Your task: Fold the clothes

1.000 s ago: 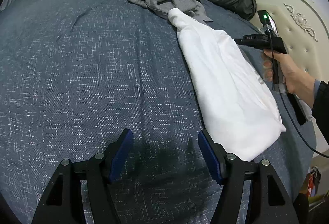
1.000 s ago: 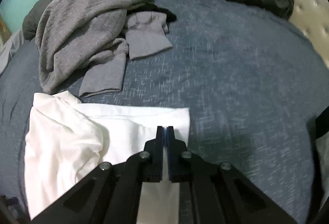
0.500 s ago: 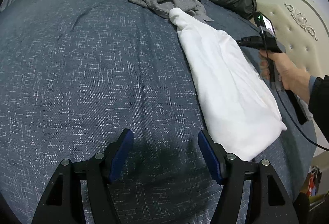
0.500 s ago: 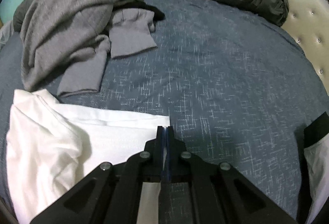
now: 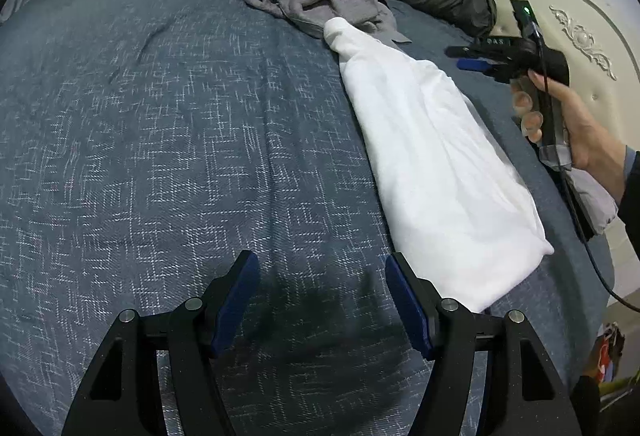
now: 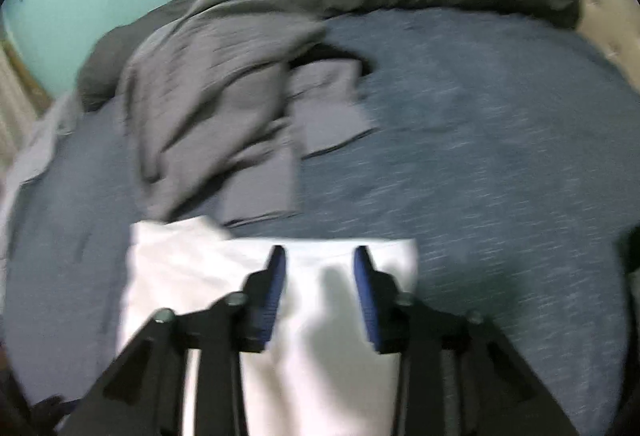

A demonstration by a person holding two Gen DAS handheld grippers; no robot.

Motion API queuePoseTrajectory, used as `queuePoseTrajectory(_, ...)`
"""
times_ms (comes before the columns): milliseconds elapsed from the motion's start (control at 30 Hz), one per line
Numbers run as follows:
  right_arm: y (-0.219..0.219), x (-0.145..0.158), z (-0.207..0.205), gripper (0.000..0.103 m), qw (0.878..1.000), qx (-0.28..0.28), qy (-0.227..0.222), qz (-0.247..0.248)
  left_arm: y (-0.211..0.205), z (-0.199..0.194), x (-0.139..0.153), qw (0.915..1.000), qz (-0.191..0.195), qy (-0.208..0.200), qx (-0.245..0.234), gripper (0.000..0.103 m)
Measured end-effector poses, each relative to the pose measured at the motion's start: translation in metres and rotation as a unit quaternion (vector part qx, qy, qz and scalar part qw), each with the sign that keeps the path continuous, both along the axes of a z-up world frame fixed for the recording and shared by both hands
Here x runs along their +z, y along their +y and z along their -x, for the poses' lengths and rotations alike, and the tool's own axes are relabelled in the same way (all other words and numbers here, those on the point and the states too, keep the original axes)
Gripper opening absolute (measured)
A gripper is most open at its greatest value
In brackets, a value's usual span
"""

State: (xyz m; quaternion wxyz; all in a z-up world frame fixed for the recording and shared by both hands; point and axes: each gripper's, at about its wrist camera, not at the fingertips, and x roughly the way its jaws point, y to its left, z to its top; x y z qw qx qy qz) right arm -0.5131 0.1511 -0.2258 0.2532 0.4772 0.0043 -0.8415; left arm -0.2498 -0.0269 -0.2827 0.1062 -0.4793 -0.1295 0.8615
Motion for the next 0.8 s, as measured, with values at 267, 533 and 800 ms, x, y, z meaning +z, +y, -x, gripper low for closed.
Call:
queuePoseTrajectory(267, -0.022, -0.018, -0.007, 0.019, 0.999, 0.019, -0.042, -0.008, -0.003, 0.001, 0.0, 1.0, -0.002, -0.001, 0.003, 0.07)
queuePoseTrajectory(533, -0.013, -0.007, -0.011, 0.003, 1.0, 0.006, 0.006, 0.001, -0.002, 0.001, 0.0, 1.0, 0.0, 0.0, 0.001, 0.07)
queuePoseTrajectory(800, 0.004, -0.032, 0.011, 0.007, 0.998, -0.04, -0.042, -0.031, 0.0, 0.001, -0.003, 1.0, 0.001, -0.001, 0.0, 0.07)
